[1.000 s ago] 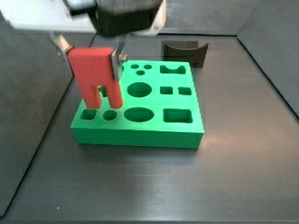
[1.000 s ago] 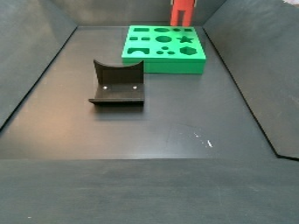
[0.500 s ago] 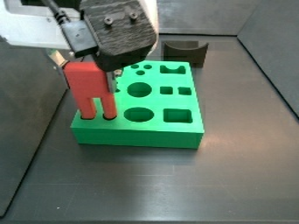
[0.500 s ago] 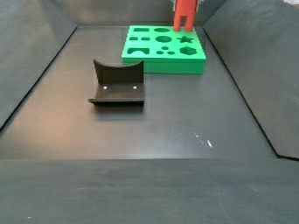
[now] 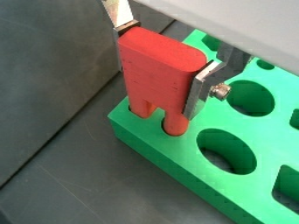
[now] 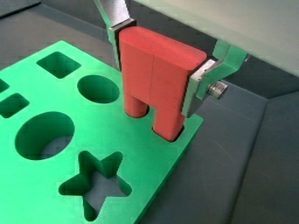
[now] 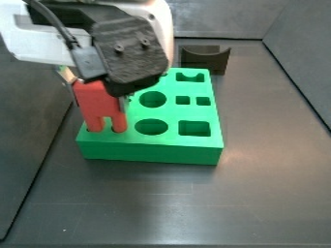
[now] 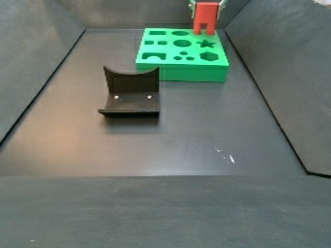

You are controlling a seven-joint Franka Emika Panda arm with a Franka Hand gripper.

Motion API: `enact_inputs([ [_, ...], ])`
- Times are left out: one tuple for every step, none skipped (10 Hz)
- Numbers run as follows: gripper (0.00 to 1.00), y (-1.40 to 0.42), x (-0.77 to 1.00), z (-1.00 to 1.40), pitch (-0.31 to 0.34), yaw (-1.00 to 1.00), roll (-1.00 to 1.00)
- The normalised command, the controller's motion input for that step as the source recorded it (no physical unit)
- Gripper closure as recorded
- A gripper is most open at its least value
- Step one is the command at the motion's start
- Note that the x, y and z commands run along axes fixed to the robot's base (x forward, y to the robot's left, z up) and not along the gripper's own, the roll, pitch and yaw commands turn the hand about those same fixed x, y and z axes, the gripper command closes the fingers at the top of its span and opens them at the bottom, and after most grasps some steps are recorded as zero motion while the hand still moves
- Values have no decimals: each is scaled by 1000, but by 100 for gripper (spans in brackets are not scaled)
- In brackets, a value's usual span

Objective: Insert the square-circle object.

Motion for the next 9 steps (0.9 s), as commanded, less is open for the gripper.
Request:
enact_inputs([
  [100, 0, 229, -654, -63, 0, 0],
  [100, 0, 157, -554, -53, 0, 0],
  [100, 0, 26, -491, -60, 0, 16],
  [100, 0, 0, -497, -70, 0, 40],
  [100, 0, 0, -483, -74, 0, 39],
  [100, 0, 0, -463, -84, 0, 33],
  [100, 0, 0, -383, -83, 0, 4],
  [100, 71, 0, 0, 0, 0, -44],
  [100, 0, 0, 0, 0, 0, -13],
])
